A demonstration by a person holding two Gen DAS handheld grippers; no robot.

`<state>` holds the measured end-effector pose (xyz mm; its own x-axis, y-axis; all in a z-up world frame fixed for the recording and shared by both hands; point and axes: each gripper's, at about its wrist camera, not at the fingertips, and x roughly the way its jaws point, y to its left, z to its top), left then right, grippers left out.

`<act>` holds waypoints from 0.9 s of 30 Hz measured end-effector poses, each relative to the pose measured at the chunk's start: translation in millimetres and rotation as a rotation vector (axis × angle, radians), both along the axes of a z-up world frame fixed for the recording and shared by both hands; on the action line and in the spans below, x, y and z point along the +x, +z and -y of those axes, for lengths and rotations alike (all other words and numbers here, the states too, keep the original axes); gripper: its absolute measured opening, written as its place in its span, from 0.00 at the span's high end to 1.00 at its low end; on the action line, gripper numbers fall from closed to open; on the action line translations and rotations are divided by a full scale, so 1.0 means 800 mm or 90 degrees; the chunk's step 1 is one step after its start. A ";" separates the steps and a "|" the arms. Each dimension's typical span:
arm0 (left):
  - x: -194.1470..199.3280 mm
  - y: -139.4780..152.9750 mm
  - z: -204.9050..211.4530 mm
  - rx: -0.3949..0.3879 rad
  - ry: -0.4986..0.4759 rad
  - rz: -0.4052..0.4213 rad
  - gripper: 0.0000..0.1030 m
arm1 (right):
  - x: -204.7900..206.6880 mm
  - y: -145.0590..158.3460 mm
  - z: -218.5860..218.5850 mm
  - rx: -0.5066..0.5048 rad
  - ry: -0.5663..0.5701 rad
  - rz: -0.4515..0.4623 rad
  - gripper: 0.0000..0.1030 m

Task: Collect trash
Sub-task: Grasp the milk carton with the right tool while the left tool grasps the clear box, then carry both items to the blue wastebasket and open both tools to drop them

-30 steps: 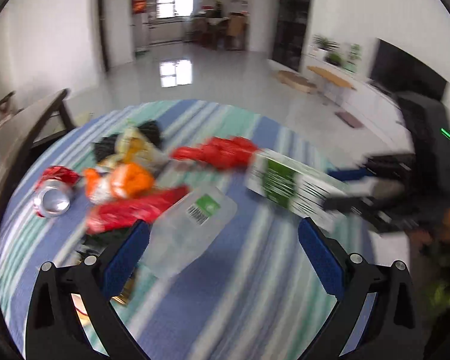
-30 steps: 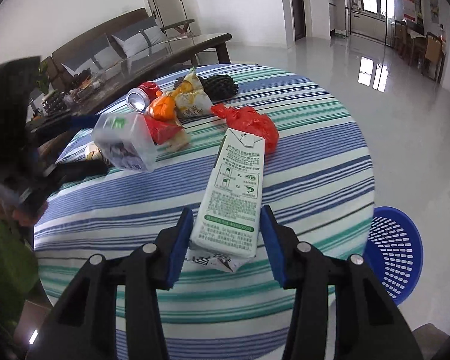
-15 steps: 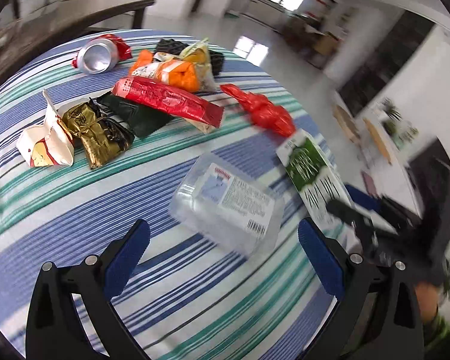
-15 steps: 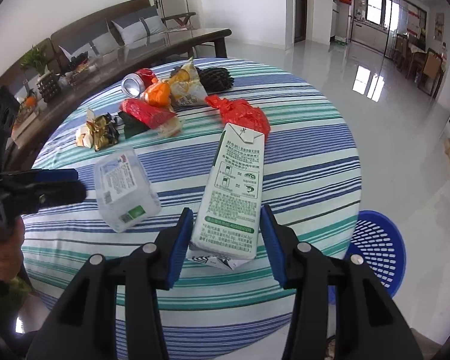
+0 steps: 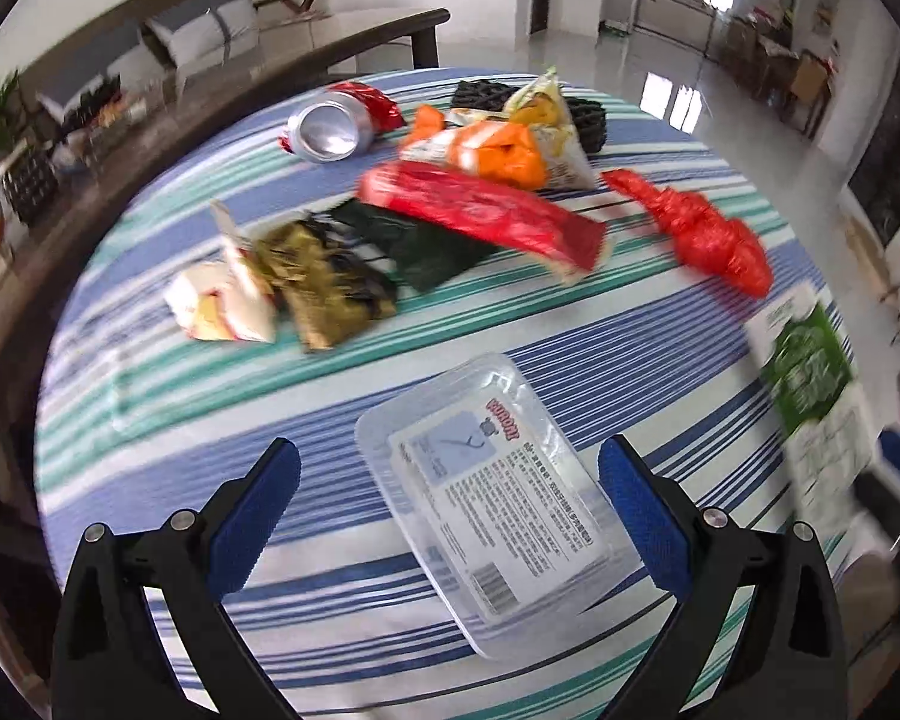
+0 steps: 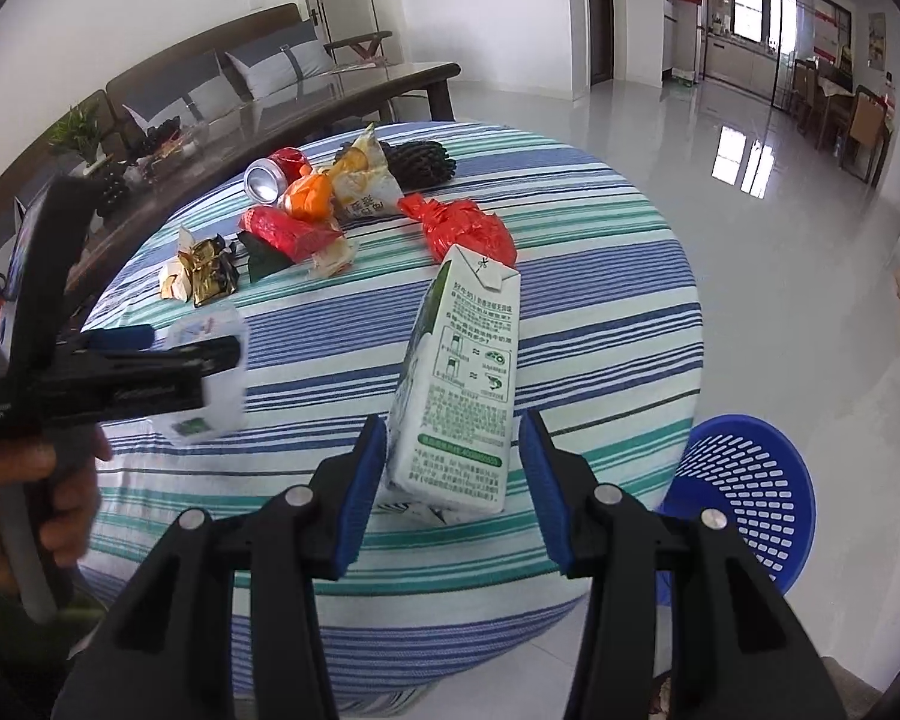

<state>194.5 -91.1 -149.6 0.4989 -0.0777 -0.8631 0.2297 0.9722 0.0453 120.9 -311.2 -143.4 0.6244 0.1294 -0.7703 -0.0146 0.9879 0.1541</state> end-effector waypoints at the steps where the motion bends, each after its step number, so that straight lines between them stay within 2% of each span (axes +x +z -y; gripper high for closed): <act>1: 0.000 0.000 -0.009 0.004 -0.013 -0.003 0.04 | 0.003 0.002 0.000 0.003 0.010 -0.006 0.55; 3: 0.002 -0.002 -0.017 -0.009 -0.039 -0.024 0.04 | 0.010 0.003 -0.004 0.005 0.027 -0.018 0.49; 4: 0.003 -0.004 -0.017 -0.016 -0.049 -0.035 0.04 | 0.018 0.003 -0.004 0.015 0.035 -0.030 0.39; 5: 0.005 -0.006 -0.015 -0.026 -0.058 -0.047 0.04 | 0.027 0.002 -0.004 0.033 0.041 -0.043 0.37; 9: 0.002 -0.020 -0.012 -0.052 -0.042 -0.082 0.04 | 0.061 -0.006 0.006 0.077 0.034 -0.098 0.37; 12: 0.001 -0.024 -0.011 -0.042 -0.021 -0.092 0.05 | 0.075 0.000 0.001 0.066 0.039 -0.118 0.37; 15: 0.001 -0.024 -0.017 -0.041 -0.020 -0.098 0.14 | 0.085 0.008 -0.019 0.039 0.060 -0.128 0.37; 17: 0.003 -0.022 -0.023 -0.053 -0.020 -0.106 0.27 | 0.094 0.006 -0.039 -0.001 0.082 -0.147 0.36; 18: 0.003 -0.022 -0.024 -0.056 -0.022 -0.108 0.29 | 0.098 0.003 -0.046 -0.021 0.087 -0.158 0.37; 19: 0.004 -0.021 -0.024 -0.058 -0.026 -0.111 0.35 | 0.101 -0.001 -0.051 -0.039 0.087 -0.168 0.37; 22: -0.004 -0.015 -0.032 -0.045 -0.039 -0.095 0.37 | 0.100 0.000 -0.046 -0.060 0.078 -0.165 0.58; 24: -0.005 -0.013 -0.034 -0.045 -0.047 -0.080 0.37 | 0.092 0.009 -0.037 -0.047 0.075 -0.150 0.59; 27: -0.012 -0.008 -0.035 -0.071 -0.061 -0.068 0.38 | 0.078 0.024 -0.022 -0.021 0.067 -0.122 0.59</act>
